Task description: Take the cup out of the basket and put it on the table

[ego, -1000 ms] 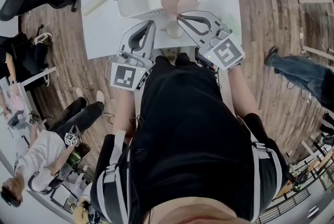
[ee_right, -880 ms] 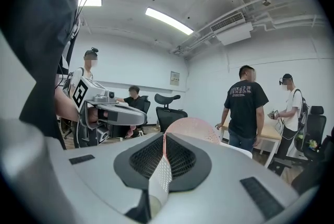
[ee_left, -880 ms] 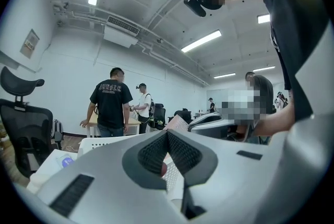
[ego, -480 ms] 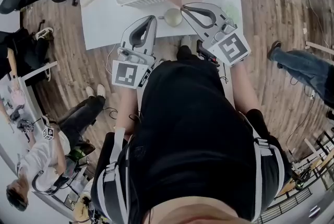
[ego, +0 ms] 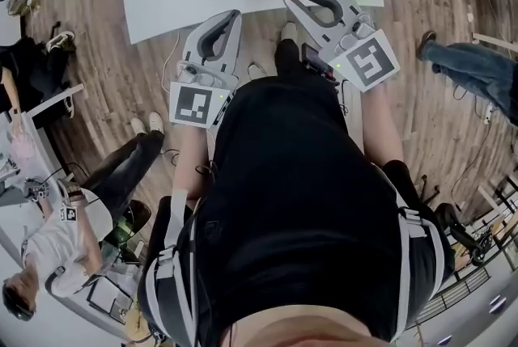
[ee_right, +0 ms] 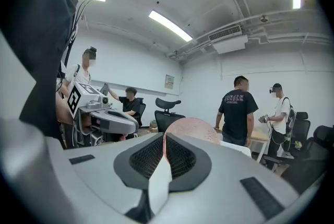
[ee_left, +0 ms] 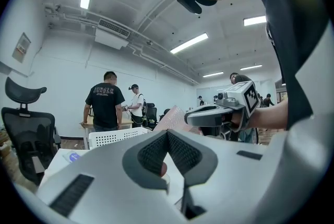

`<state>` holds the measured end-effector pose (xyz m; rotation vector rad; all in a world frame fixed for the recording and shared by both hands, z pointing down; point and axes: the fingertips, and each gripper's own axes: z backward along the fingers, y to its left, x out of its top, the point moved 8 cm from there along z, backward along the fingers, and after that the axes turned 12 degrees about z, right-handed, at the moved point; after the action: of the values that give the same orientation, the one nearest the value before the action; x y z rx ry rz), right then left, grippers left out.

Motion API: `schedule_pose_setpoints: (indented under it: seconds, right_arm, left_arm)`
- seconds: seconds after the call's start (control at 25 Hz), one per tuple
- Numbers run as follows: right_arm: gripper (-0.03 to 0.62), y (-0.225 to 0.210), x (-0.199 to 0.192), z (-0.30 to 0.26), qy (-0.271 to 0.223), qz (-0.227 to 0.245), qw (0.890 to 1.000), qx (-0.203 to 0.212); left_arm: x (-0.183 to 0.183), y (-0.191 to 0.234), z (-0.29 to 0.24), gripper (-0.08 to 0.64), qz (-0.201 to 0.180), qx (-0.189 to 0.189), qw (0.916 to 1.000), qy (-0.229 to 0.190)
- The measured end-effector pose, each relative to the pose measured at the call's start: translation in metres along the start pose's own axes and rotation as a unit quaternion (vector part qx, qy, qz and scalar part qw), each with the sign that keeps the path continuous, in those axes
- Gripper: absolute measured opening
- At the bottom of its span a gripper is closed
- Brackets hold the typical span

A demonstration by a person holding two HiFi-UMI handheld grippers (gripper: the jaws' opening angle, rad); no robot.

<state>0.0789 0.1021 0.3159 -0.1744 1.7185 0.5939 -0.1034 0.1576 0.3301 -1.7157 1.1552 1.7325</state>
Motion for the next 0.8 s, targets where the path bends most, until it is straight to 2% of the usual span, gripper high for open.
schedule_pose_setpoints:
  seconds: [0.16, 0.36, 0.56, 0.8]
  right_arm:
    - [0.031, 0.035, 0.009, 0.017, -0.001, -0.012, 1.000, -0.014]
    - [0.031, 0.067, 0.014, 0.043, 0.005, -0.027, 0.999, -0.025]
    - [0.031, 0.073, 0.019, 0.050, -0.012, -0.022, 0.999, -0.022]
    - [0.031, 0.061, 0.021, 0.068, -0.025, -0.015, 1.000, -0.001]
  left_arm:
    - [-0.007, -0.011, 0.027, 0.018, 0.003, -0.019, 0.9998, -0.004]
    - [-0.009, -0.031, 0.052, 0.017, 0.002, -0.024, 0.9997, 0.004]
    - [-0.012, -0.035, 0.065, 0.017, -0.002, -0.010, 0.9999, -0.005]
    - [-0.008, -0.050, 0.050, 0.017, 0.006, 0.011, 0.9997, -0.022]
